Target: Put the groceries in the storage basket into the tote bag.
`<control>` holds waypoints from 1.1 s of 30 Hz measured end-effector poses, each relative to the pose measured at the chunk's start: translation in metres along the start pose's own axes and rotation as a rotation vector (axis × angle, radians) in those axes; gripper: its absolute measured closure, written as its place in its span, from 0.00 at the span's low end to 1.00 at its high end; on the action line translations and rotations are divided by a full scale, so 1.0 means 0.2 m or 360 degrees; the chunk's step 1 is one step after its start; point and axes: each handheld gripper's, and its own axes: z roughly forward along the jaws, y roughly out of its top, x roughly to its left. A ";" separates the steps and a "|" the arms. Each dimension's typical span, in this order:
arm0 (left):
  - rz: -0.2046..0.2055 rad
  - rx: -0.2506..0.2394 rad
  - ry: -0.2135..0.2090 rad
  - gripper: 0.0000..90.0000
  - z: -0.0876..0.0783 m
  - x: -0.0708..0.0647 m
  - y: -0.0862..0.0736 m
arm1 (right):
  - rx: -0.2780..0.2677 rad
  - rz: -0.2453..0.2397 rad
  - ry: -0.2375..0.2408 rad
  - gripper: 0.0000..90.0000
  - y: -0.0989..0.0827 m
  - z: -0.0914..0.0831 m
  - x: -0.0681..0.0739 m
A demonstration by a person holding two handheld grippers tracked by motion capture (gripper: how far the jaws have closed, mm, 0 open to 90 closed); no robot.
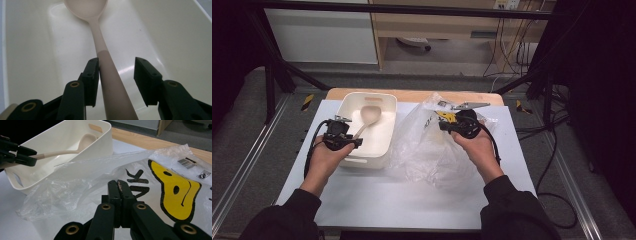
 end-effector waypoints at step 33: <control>0.0011 -0.0048 0.0030 0.78 0.00 0.06 -0.04 | 0.0009 -0.0020 -0.0005 1.00 0.01 0.00 0.01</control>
